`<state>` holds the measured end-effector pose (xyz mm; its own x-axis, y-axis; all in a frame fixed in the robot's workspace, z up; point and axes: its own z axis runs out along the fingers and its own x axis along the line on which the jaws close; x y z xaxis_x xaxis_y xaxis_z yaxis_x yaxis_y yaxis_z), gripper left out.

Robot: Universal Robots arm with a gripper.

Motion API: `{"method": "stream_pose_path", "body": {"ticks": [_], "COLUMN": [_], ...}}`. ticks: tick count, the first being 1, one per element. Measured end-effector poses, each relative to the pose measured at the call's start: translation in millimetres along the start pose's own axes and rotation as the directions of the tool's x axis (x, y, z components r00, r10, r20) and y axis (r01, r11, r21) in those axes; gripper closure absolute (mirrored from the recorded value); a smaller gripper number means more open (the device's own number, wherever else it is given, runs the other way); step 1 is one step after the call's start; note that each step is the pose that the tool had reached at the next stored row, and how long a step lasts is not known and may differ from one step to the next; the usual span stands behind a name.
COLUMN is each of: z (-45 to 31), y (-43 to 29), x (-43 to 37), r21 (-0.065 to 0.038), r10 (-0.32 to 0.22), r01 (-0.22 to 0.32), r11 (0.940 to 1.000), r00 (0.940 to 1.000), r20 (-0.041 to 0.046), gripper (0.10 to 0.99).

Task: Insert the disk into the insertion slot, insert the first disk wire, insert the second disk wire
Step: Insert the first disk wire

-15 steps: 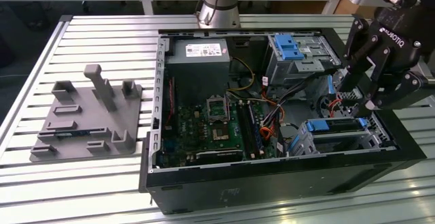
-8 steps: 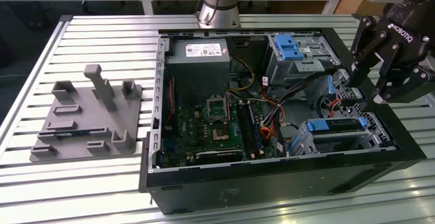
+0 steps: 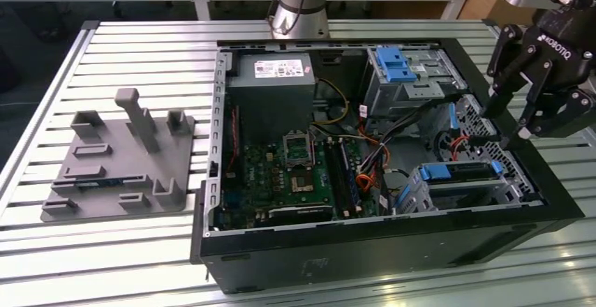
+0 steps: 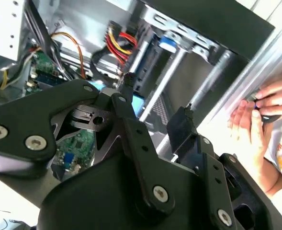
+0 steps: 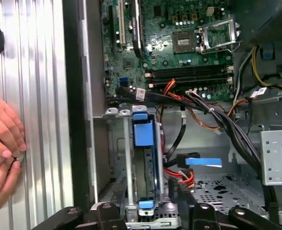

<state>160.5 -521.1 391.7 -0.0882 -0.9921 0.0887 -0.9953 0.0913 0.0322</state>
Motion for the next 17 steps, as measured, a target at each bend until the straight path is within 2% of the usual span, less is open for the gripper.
{"method": "stream_pose_path", "body": {"ticks": [4,6,10,13,17], "z": [4.8,7.6,14.3,19.4,21.4], "y": [-1.6,-4.8,-14.0,-13.9,-12.6], "x": [-17.2,-24.0,-28.3,-29.4,-29.5], "r21": [0.0,0.0,-0.001,-0.001,-0.001], "r10": [0.0,0.0,0.0,0.001,0.007], "r01": [0.0,0.0,0.0,-0.001,-0.007], "r11": [1.0,1.0,1.0,1.0,1.0], "r00": [1.0,1.0,1.0,1.0,0.9999], "r20": [-0.0001,-0.0003,-0.0007,-0.0047,-0.0089], "gripper": [0.529,0.529,0.529,0.529,0.529]}}
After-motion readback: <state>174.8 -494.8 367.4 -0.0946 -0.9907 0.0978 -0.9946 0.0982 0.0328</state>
